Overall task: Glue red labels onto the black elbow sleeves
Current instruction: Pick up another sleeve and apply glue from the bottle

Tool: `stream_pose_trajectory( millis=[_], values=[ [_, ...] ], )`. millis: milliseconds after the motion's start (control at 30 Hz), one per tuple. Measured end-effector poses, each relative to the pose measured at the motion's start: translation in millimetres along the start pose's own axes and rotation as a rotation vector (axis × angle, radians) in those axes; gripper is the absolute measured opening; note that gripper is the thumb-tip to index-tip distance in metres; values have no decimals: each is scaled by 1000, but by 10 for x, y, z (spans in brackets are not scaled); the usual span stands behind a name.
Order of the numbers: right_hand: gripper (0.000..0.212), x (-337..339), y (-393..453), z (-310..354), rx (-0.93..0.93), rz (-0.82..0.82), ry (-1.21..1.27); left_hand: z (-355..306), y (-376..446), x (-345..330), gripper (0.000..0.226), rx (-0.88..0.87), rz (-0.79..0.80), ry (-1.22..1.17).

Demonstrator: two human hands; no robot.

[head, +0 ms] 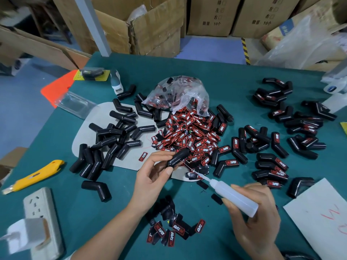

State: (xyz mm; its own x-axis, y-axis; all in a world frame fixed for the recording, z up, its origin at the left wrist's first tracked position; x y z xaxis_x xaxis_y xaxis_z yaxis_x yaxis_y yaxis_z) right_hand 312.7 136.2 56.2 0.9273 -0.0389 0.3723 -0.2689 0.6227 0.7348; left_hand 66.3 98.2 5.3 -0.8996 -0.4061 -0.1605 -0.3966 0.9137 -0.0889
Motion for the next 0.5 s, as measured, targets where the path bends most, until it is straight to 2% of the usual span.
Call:
stream_pose_trajectory(
  millis=[267,433,500],
  values=[
    [22,-8,7,16,11,1,8,-9,-4,-14,20,5,16,-37],
    [34,2,-1,-2,0,1,-8,-33,-13,-26,20,4,24,-58],
    [30,0,0,7,16,1,5,-42,-17,-31,19,8,24,-65]
  ],
)
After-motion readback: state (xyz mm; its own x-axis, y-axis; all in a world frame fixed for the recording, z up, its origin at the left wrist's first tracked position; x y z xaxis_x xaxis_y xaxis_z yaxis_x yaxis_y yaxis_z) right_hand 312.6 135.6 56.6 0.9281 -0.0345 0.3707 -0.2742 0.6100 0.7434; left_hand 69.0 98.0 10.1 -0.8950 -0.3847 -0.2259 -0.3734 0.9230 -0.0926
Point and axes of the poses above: each hand's wrist, its own y-axis towards the middle knuckle, its own x-axis out of the back of the hand, z = x × y, the point moved 3 cm from there along y, towards the middle knuckle, and after that the axes turned 12 degrees about x, right-handed, at the moved point
